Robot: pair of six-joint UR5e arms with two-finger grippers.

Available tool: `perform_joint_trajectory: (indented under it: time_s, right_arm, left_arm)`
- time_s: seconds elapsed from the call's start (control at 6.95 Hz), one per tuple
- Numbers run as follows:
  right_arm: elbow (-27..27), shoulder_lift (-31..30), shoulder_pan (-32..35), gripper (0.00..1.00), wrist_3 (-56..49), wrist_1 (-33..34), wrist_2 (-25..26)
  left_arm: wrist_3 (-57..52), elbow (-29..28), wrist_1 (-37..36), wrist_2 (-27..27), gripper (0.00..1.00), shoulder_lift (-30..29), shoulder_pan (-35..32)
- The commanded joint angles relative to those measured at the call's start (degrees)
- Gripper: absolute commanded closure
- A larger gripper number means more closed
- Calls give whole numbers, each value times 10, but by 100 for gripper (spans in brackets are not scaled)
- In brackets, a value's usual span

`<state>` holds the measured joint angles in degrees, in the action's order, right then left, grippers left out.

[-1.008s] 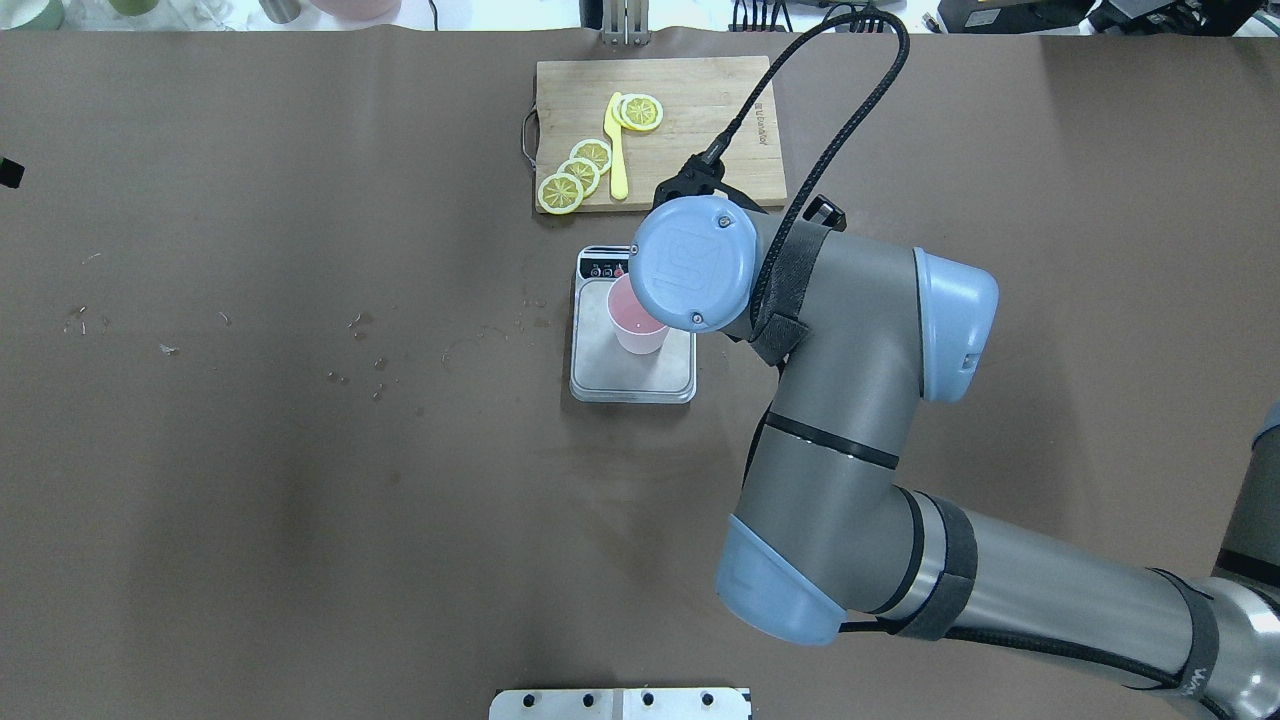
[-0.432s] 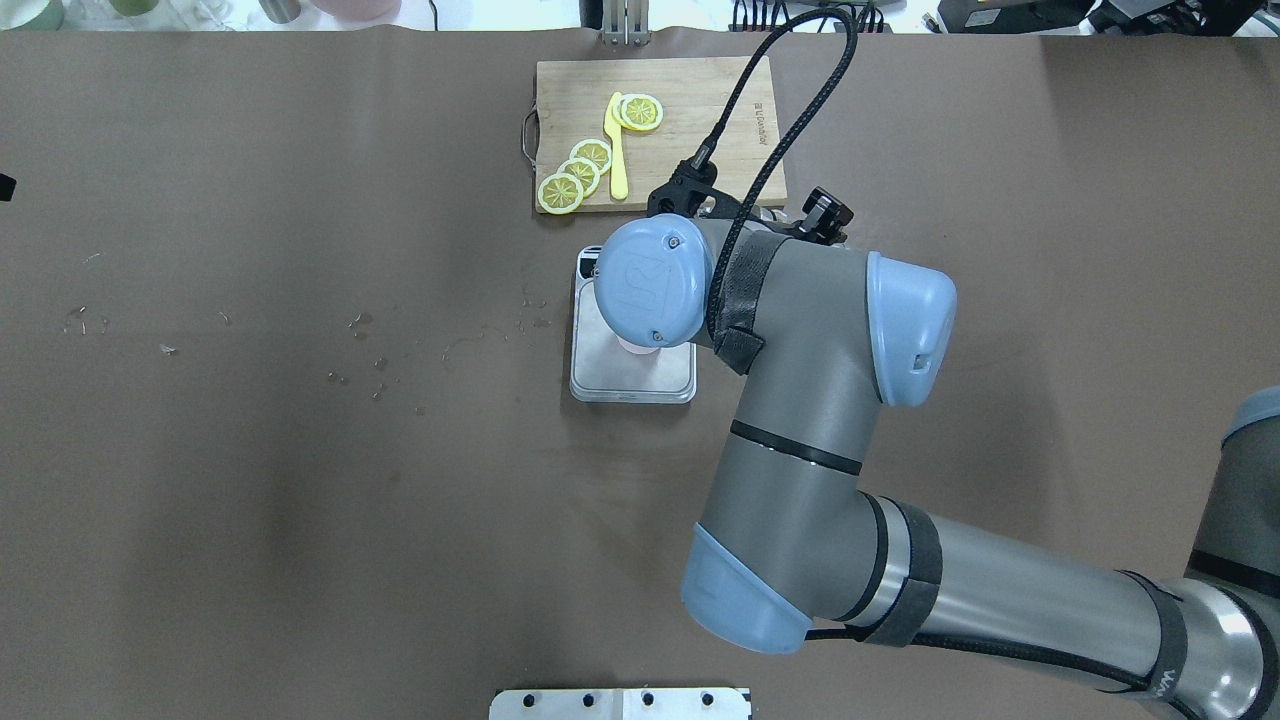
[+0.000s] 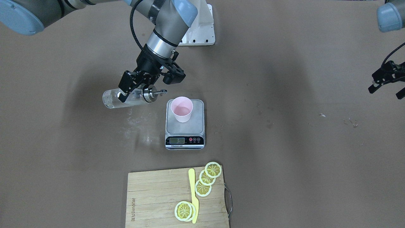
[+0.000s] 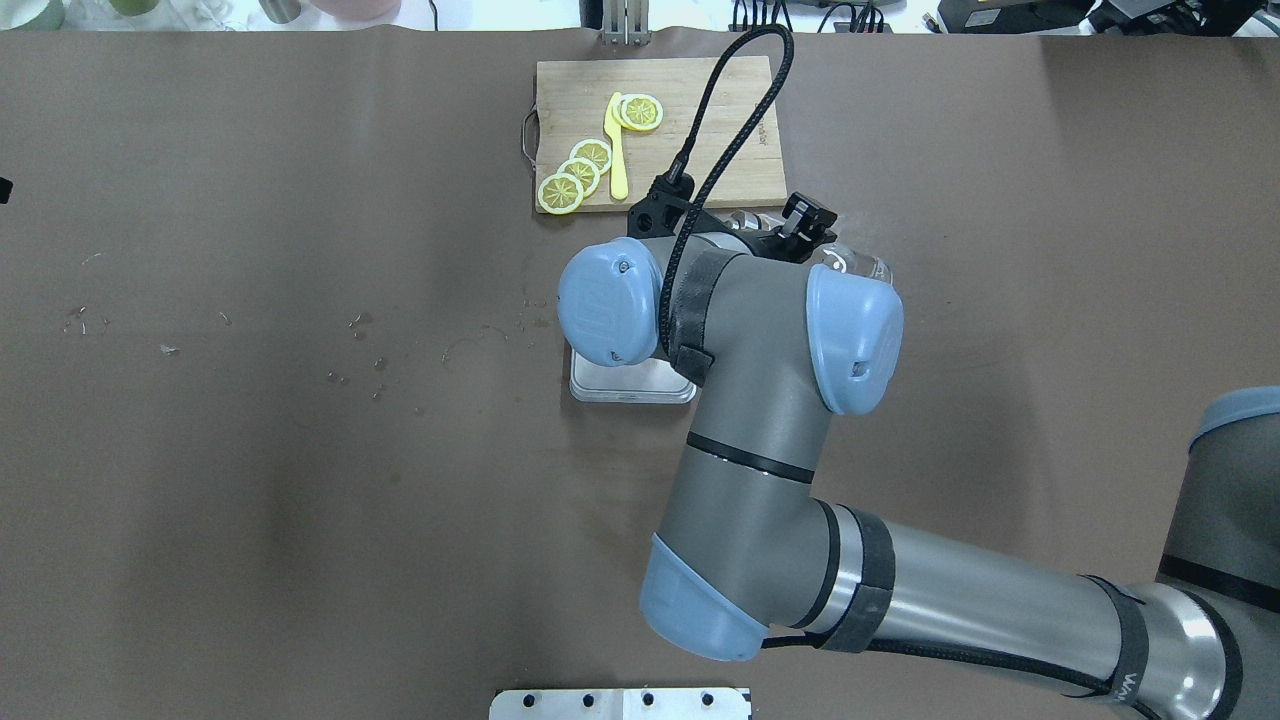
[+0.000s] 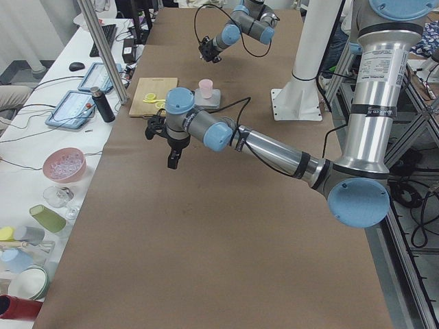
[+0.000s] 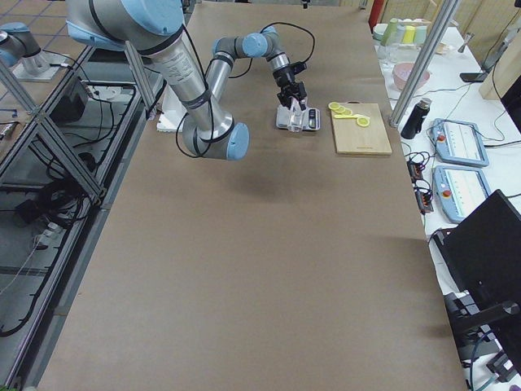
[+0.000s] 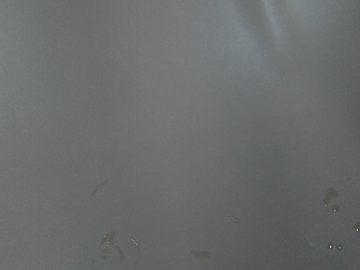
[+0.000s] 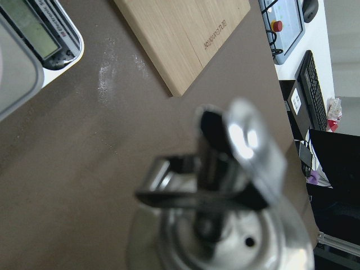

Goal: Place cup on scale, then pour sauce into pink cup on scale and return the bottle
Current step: 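Tilt the bottle spout down into the pink cup with the right gripper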

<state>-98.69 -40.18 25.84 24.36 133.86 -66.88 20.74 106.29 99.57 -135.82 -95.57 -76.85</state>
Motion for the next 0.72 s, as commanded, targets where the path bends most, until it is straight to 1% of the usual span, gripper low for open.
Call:
perform_joint_trajectory:
  time_s: [0.0,0.29,0.43,0.58]
  right_arm:
    - [38,24,-7,100,1,18,17]
    - [77,44,-9,100,2,24,26]
    - [94,53,-9,100,2,34,35]
    - [95,53,-10,100,2,41,40]
  left_arm:
    - [0,0,0,-1,3,6,-1]
    - [0,0,0,-1,3,6,-2]
    - [0,-1,0,-11,3,6,-3]
    - [0,-2,0,-22,3,6,-8]
